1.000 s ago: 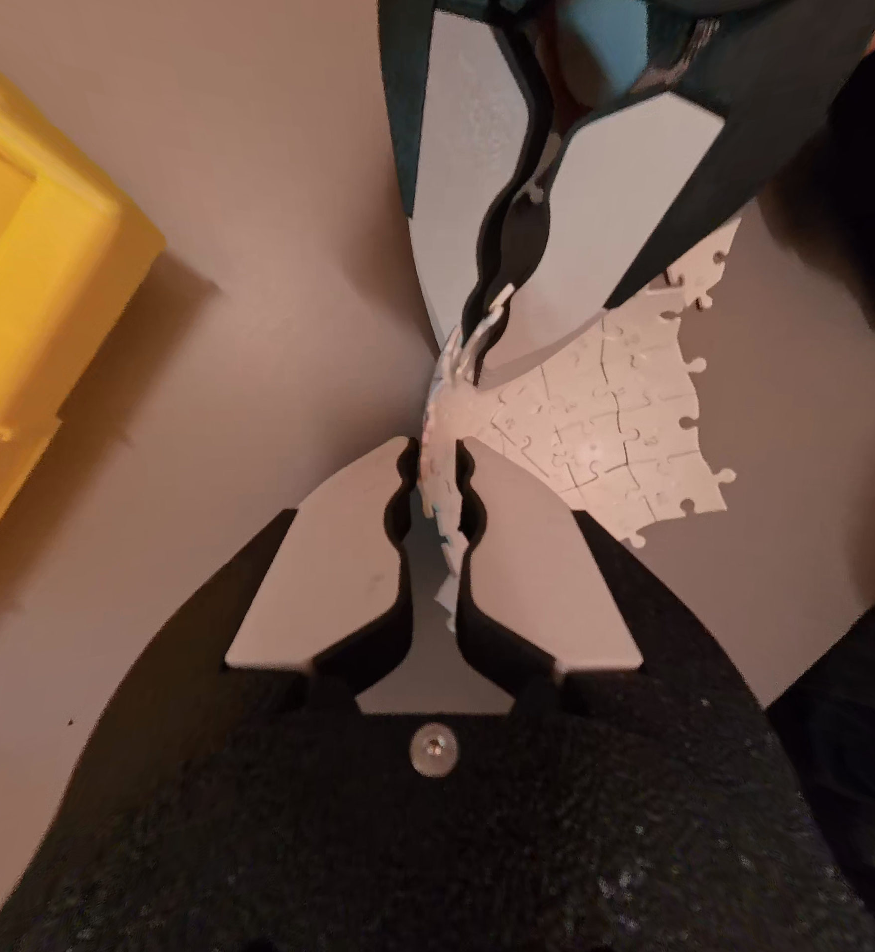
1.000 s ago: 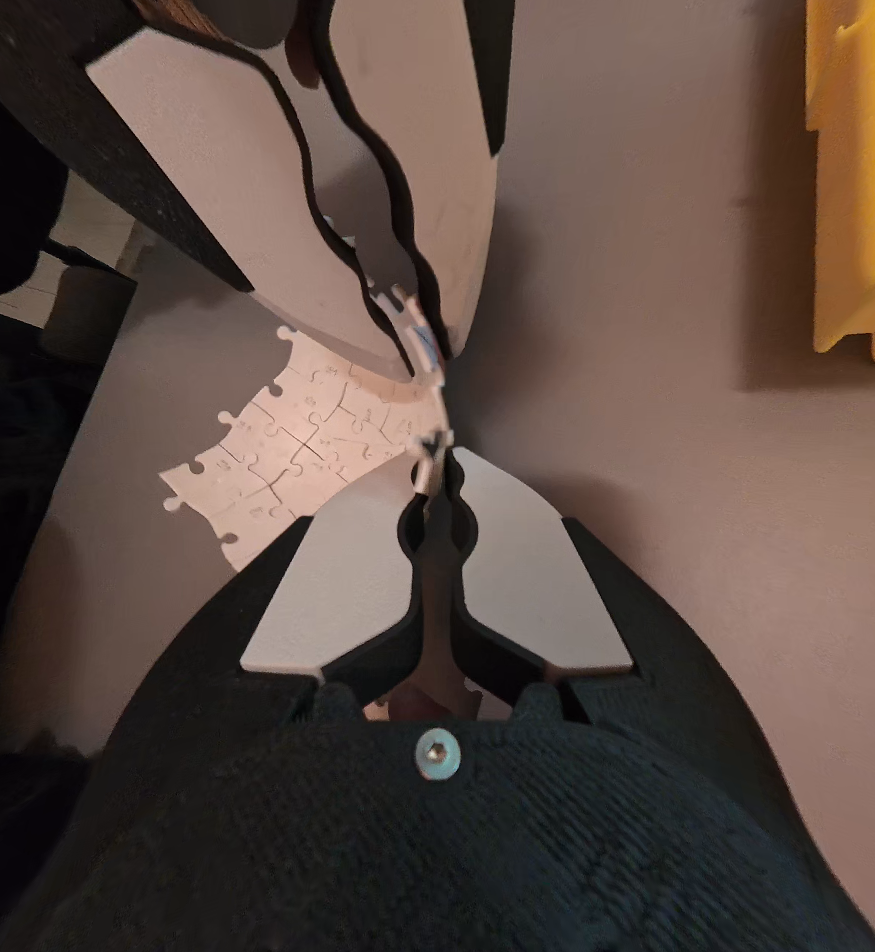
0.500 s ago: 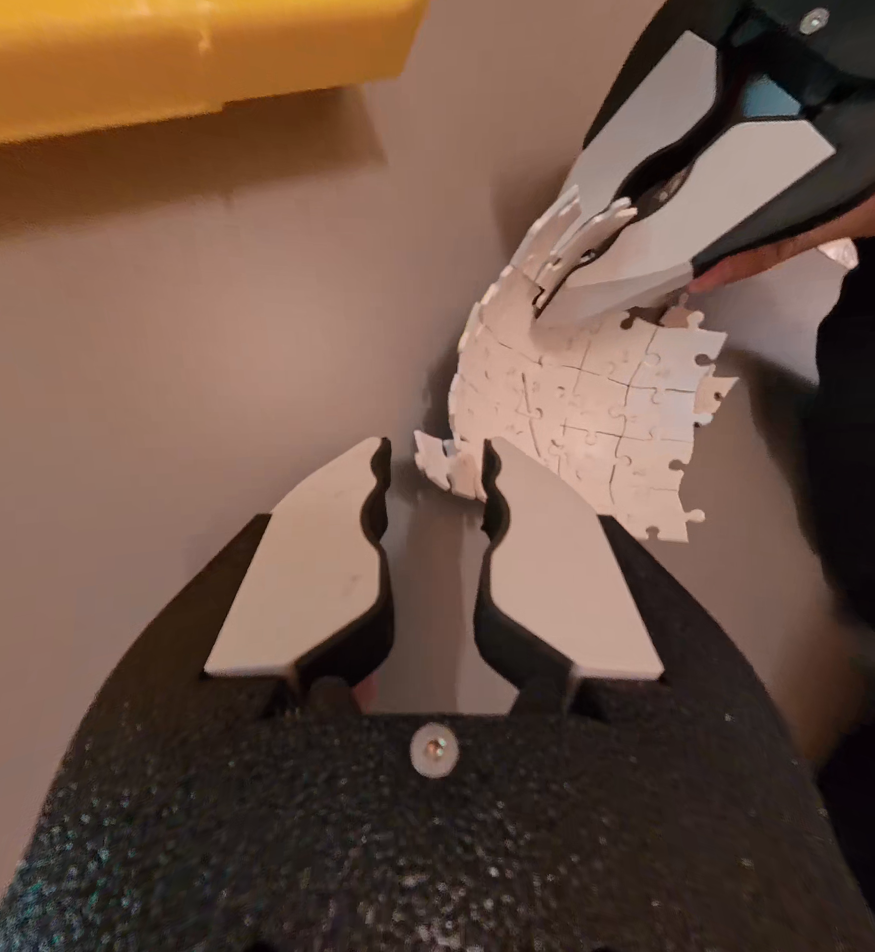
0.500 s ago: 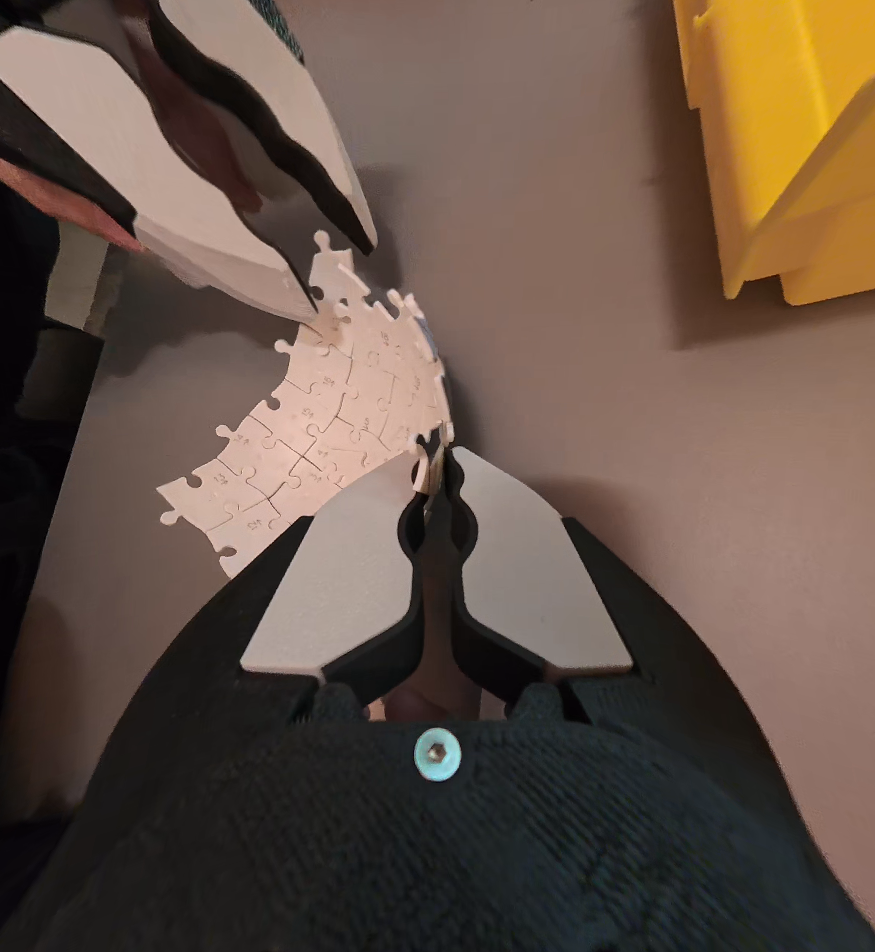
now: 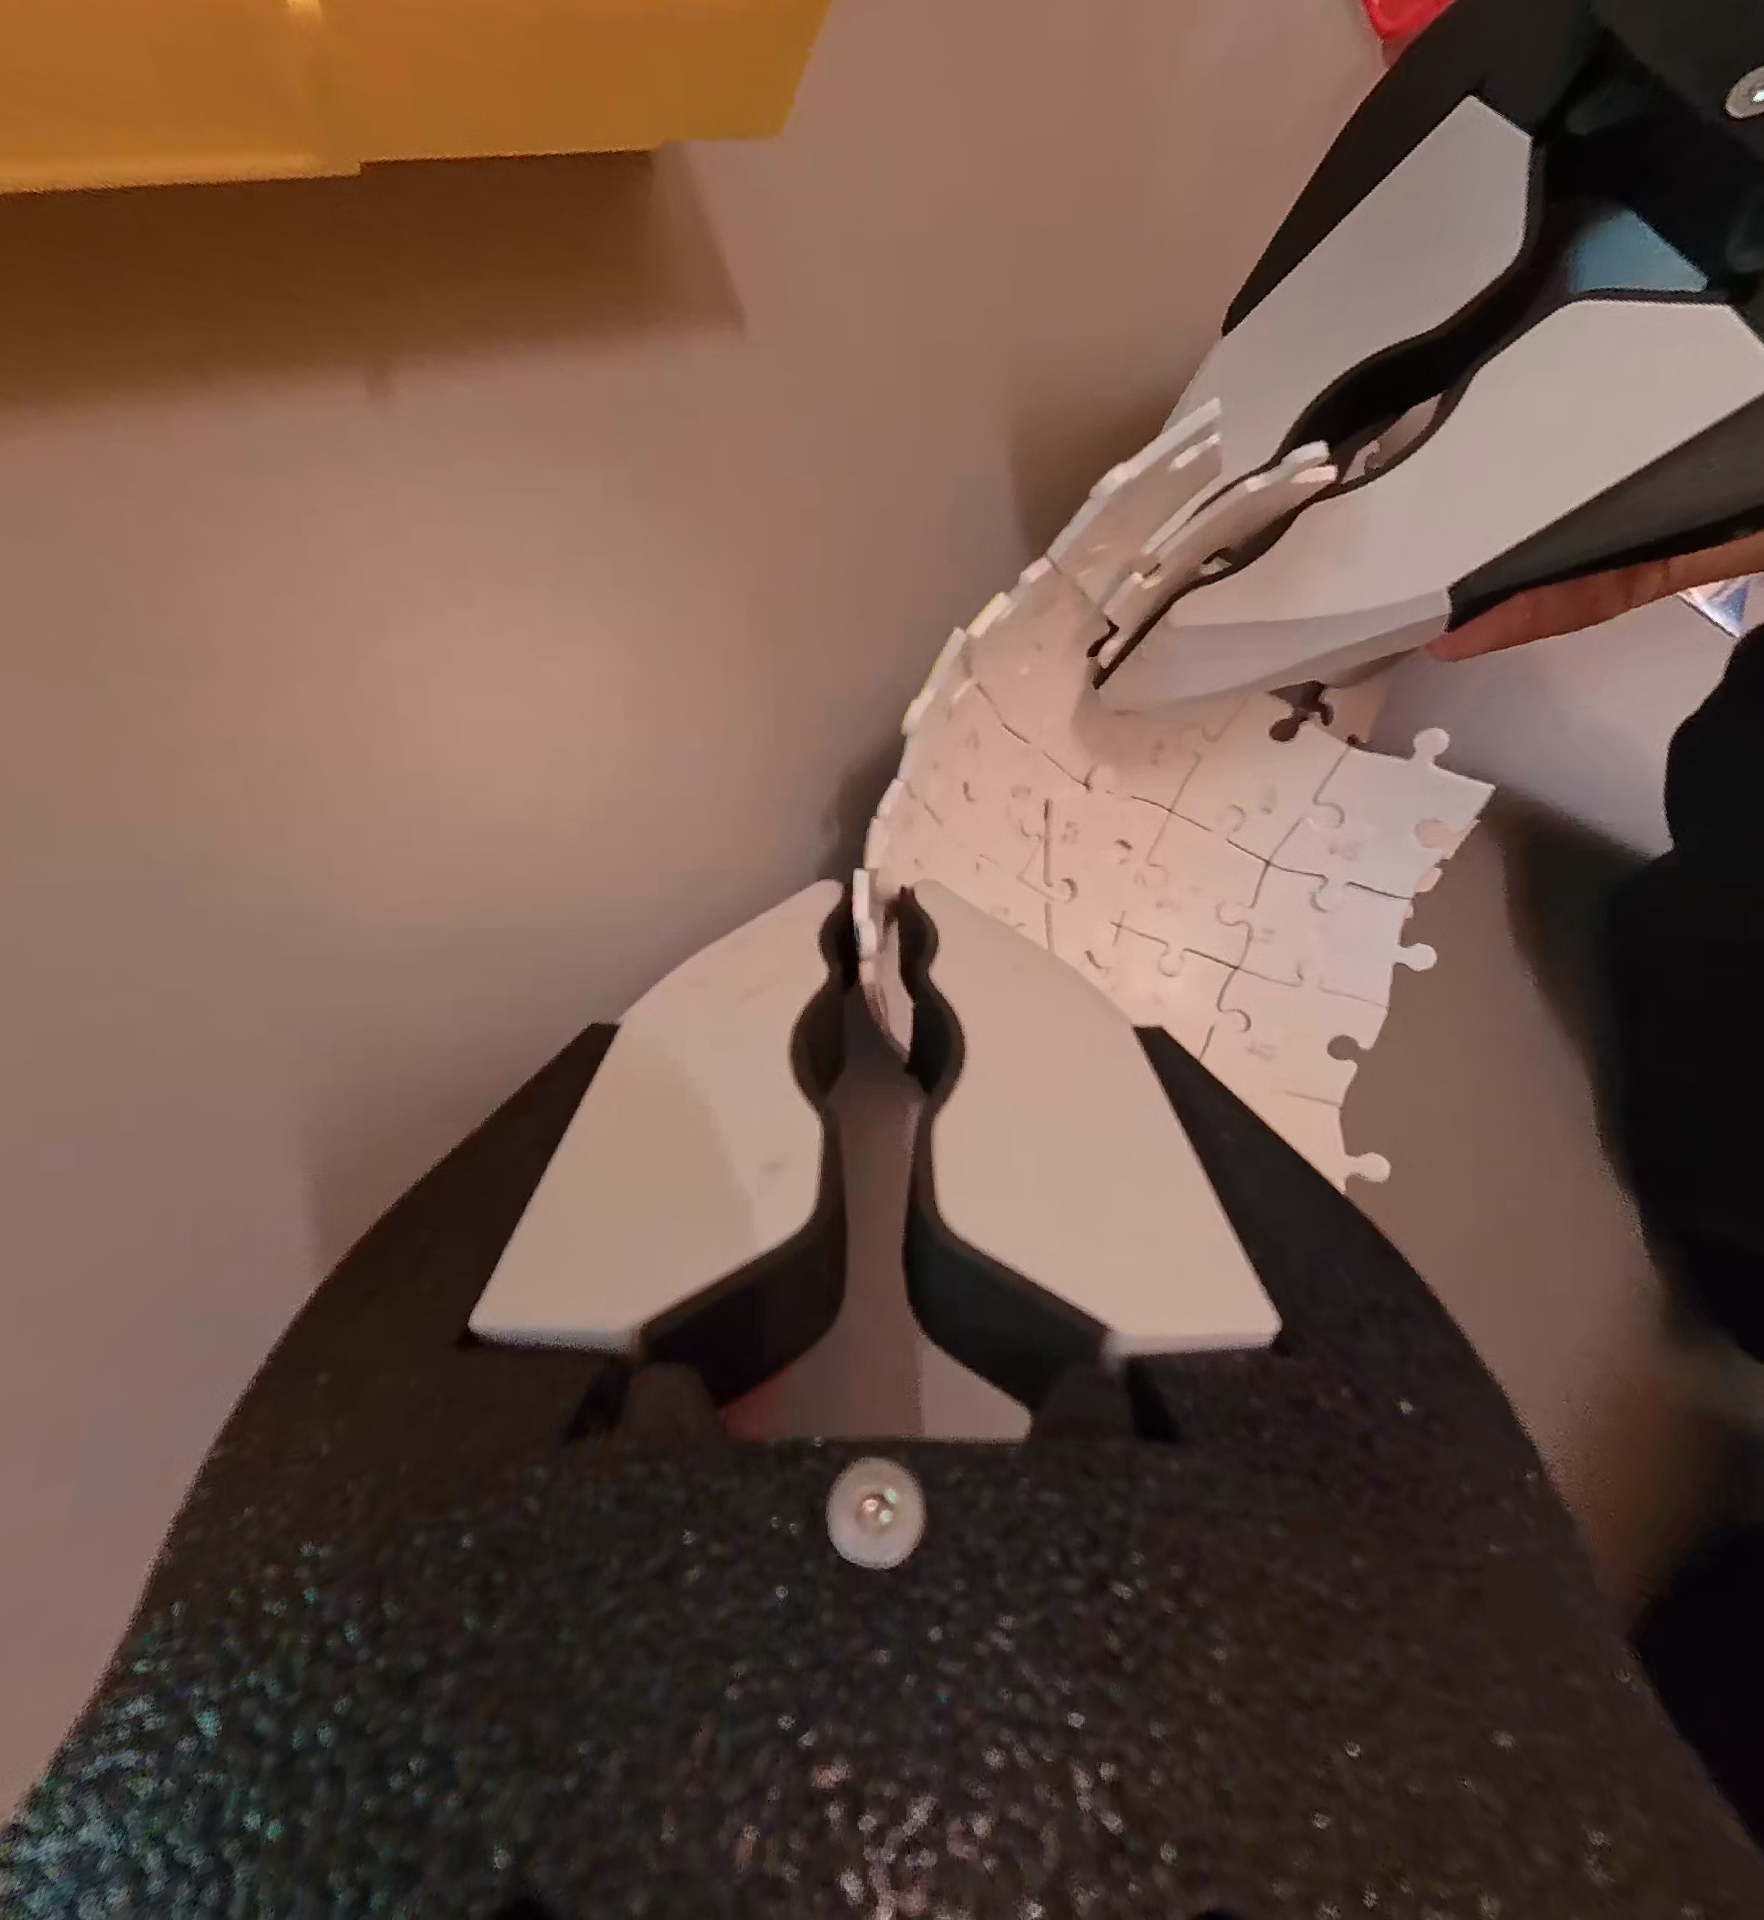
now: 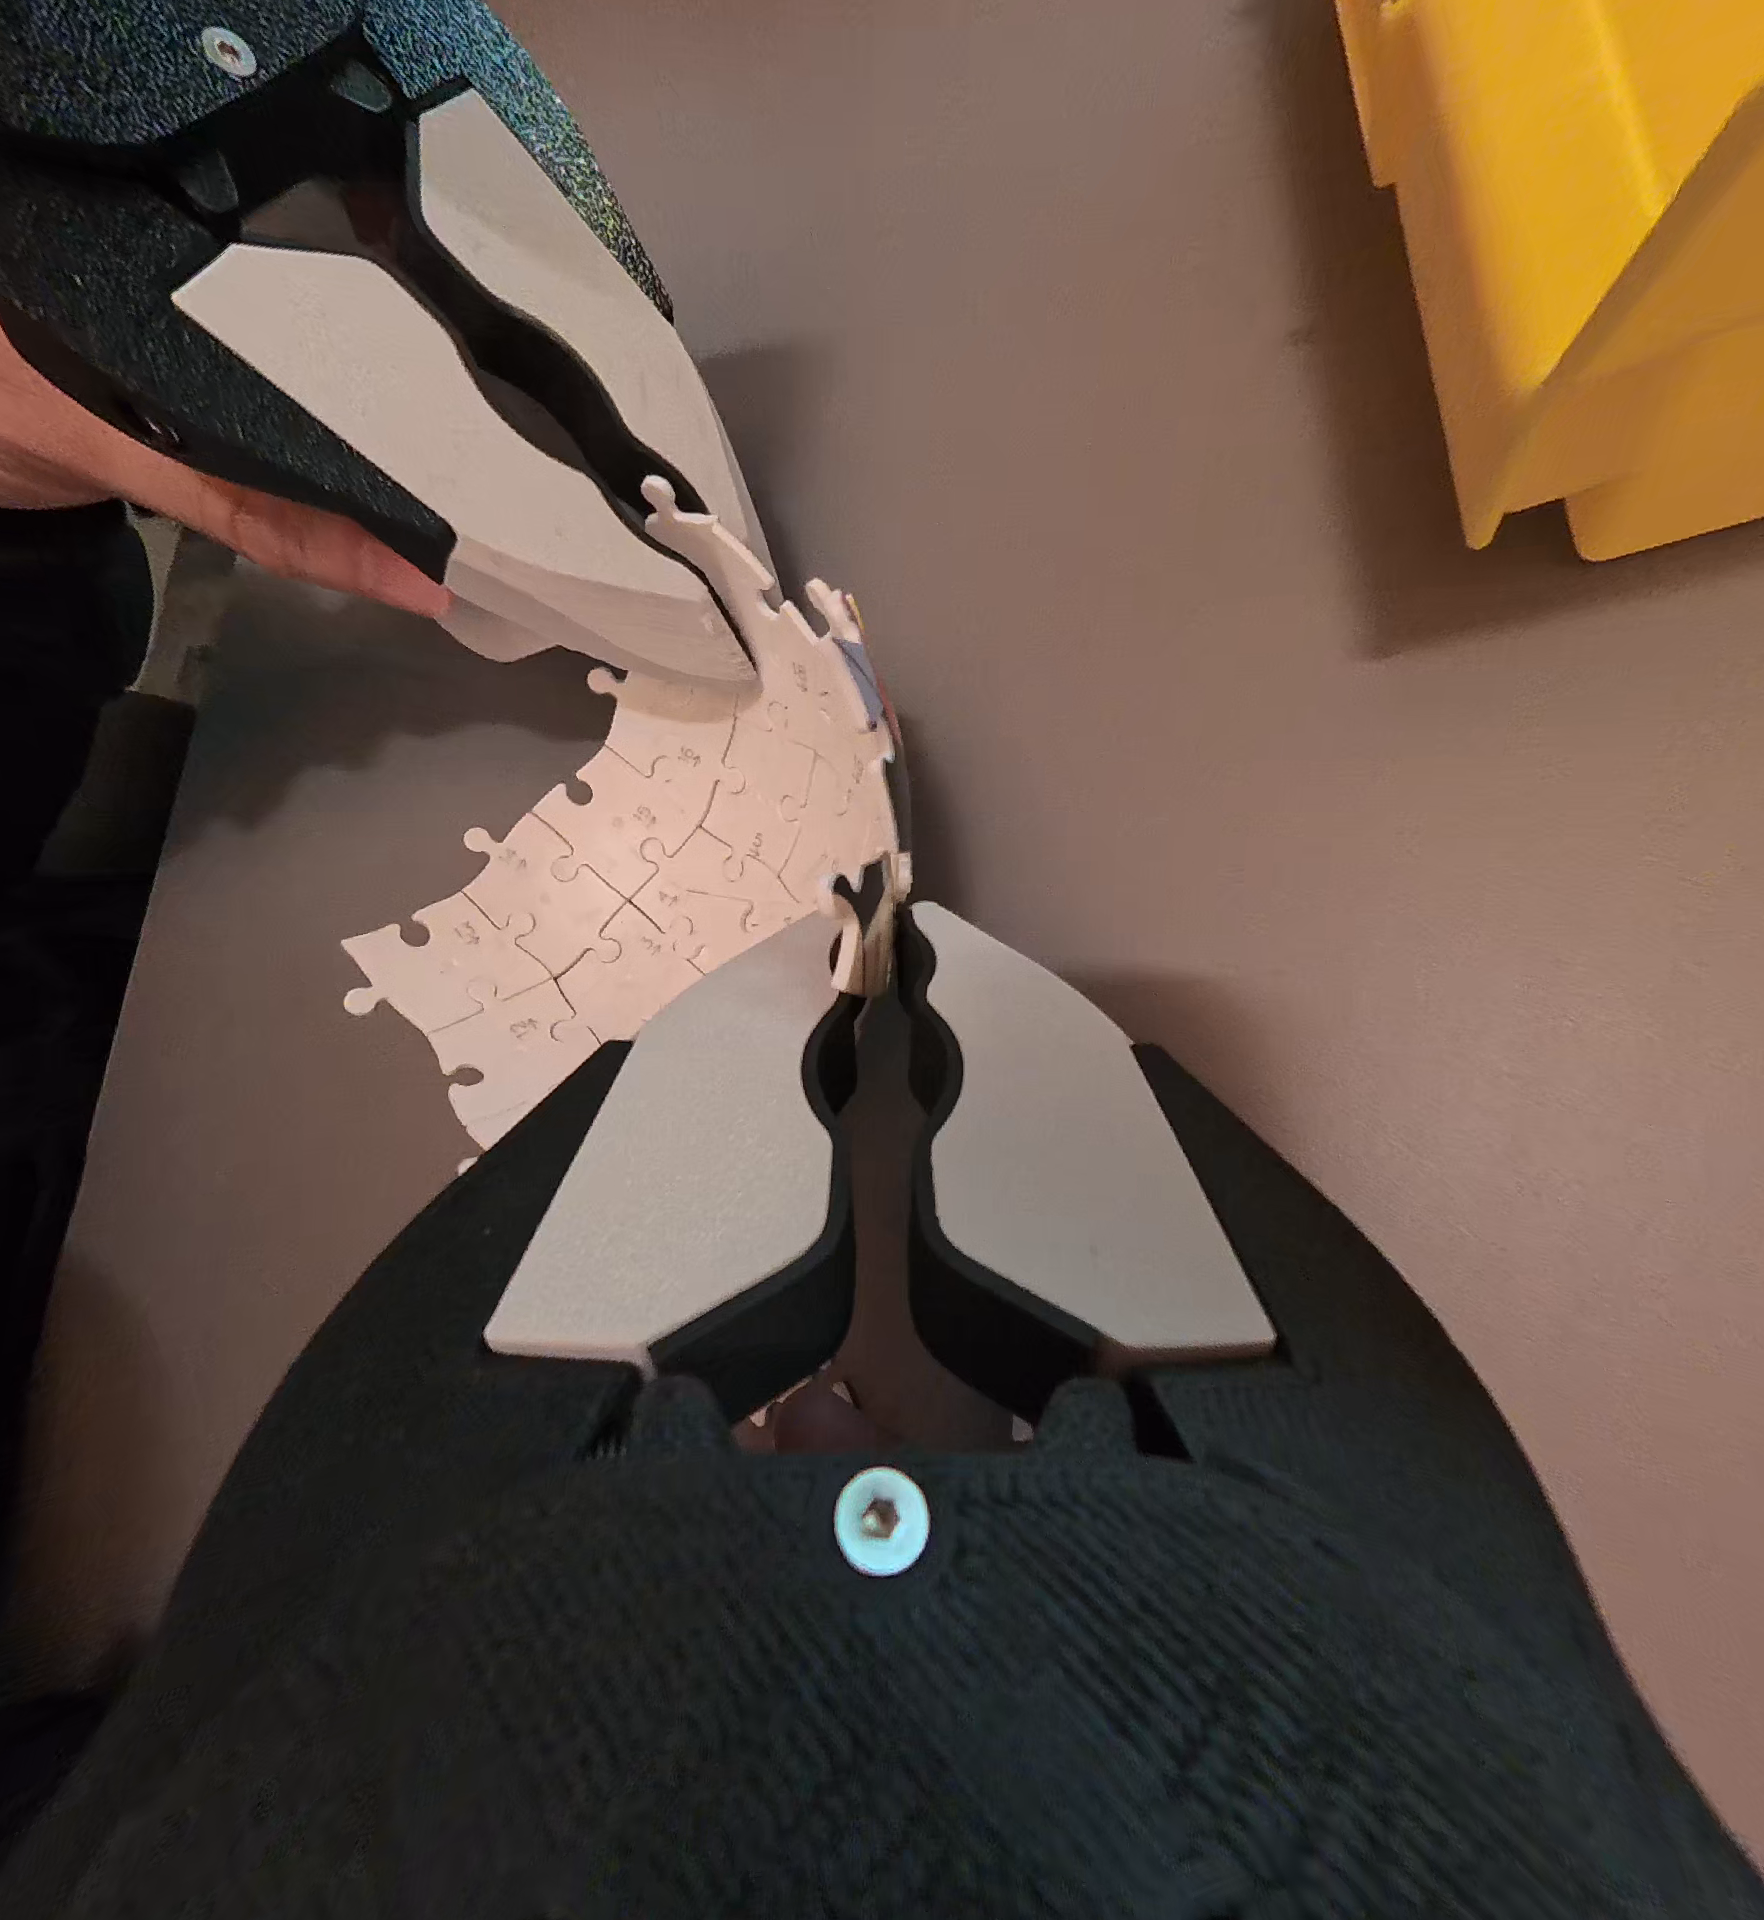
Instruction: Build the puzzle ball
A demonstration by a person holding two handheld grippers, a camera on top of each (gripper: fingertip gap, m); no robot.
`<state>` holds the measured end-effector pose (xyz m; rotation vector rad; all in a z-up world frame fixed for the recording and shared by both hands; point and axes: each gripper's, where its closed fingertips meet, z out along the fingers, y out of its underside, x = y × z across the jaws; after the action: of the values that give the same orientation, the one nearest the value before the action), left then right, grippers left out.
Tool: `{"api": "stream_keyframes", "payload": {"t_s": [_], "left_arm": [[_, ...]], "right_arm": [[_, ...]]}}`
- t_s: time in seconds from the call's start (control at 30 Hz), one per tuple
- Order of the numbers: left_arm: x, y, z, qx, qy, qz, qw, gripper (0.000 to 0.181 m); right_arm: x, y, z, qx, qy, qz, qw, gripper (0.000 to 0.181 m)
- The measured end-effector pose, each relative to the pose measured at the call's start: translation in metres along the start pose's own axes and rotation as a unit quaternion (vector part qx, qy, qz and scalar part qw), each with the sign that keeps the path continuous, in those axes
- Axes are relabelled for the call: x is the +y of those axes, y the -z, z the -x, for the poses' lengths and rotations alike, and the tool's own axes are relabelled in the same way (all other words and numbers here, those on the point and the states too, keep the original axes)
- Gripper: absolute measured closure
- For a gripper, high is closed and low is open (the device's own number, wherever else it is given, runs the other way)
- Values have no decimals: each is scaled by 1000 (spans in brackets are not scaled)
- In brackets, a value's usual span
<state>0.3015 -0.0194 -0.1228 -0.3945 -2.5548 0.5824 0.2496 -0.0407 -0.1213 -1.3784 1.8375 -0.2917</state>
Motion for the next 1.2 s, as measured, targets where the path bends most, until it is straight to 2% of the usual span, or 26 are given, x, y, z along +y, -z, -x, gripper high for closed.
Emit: {"api": "stream_keyframes", "payload": {"t_s": [0.2, 0.43, 0.47, 0.53, 0.67, 0.77, 0.9, 1.07, 1.13, 1.2], "left_arm": [[-5, 2, -3, 2, -6, -26, 1000, 179], [-5, 2, -3, 2, 6, -25, 1000, 178], [-4, 2, -2, -1, 11, -23, 1000, 176], [-6, 3, -2, -1, 11, -30, 999, 159], [-18, 13, -8, 28, 12, -73, 997, 155], [-28, 23, -7, 19, -47, -101, 994, 155], [-36, 31, -9, 19, -145, -97, 984, 157], [-32, 24, -17, 59, -296, -14, 953, 162], [-31, 18, -20, 82, -325, 27, 942, 163], [-33, 10, -22, 109, -317, 54, 940, 161]], "right_arm": [[1, 1, -2, 1, -5, -2, 1000, 177], [1, 1, -2, 3, -4, -3, 1000, 177], [0, 1, -1, 1, -4, -5, 1000, 177], [1, 1, -2, 2, -5, -2, 1000, 176], [1, 0, -3, -1, 1, -4, 1000, 177], [2, -2, -1, -6, 19, -1, 1000, 177], [0, -5, 4, -12, 57, 0, 998, 177], [0, -9, 9, -23, 64, 6, 998, 176], [0, -11, 9, -28, 56, 8, 998, 176], [0, -12, 9, -30, 47, 9, 998, 176]]}}
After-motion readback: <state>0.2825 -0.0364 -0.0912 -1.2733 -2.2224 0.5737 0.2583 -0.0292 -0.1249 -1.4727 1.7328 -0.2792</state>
